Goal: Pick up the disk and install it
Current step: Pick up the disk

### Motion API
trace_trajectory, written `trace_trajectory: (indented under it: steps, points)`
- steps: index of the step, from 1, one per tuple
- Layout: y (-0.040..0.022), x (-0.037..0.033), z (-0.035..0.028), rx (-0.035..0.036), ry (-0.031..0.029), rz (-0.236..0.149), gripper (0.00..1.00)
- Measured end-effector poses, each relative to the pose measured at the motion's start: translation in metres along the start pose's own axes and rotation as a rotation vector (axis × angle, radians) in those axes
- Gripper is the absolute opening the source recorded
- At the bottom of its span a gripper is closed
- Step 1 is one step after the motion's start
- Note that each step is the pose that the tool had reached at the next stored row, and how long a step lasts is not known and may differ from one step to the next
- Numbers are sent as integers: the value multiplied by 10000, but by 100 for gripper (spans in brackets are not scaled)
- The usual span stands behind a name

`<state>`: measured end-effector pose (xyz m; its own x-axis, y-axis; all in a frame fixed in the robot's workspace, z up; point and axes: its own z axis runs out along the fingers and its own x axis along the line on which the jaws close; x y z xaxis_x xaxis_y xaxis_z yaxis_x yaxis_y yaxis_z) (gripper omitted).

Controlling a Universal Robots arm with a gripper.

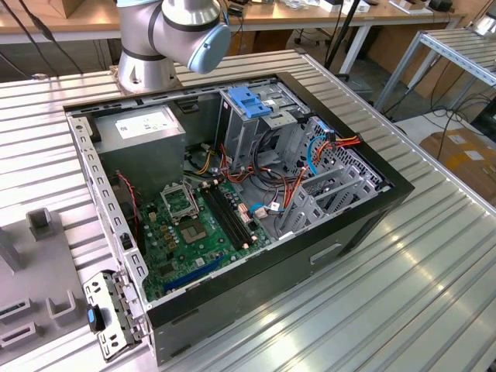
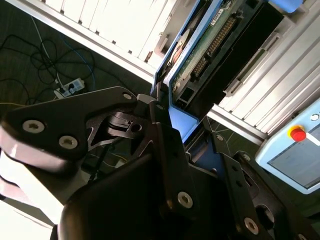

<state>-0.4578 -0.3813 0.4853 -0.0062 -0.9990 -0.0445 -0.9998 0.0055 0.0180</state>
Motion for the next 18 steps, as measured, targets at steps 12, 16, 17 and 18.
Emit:
trace_trajectory:
  steps: [12, 16, 17, 18]
  points:
    - [8, -19, -430, 2, -1, 0, 37]
    - [-117, -20, -432, 2, -1, 0, 37]
    - [-127, -20, -433, 0, -1, 0, 37]
    - [-139, -20, -432, 3, -2, 0, 37]
